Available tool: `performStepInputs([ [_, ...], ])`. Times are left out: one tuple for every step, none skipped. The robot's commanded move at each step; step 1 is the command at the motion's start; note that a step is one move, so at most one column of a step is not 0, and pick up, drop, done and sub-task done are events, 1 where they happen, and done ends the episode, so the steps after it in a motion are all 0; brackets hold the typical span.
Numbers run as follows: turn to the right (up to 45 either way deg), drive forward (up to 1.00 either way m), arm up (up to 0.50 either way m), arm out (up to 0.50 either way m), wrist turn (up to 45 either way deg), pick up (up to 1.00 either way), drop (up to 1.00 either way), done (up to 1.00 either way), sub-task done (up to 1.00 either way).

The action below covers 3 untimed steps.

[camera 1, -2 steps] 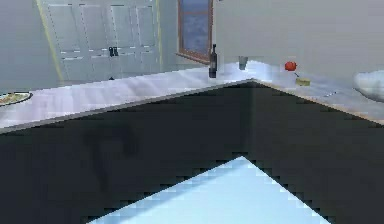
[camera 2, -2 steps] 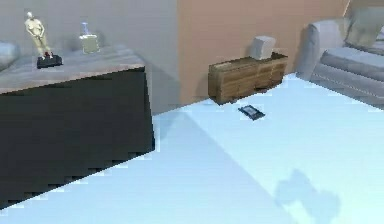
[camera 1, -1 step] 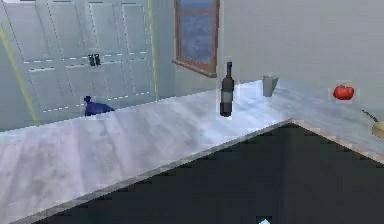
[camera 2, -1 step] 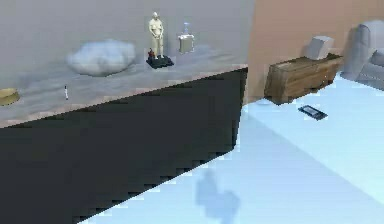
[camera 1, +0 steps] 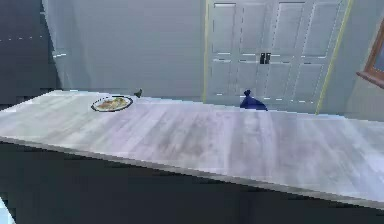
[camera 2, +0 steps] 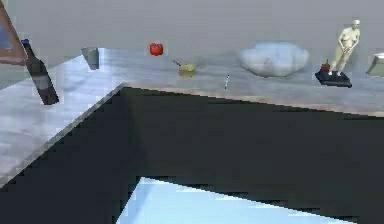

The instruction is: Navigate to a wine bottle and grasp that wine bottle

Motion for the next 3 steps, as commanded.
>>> performStepInputs([
  [-33.0,0.00,0.00,0.00,0.0,0.00,0.00,0.00,0.00],
  [45.0,0.00,0.00,0.00,0.0,0.00,0.00,0.00,0.00],
  [39.0,0.00,0.00,0.00,0.0,0.00,0.00,0.00,0.00],
])
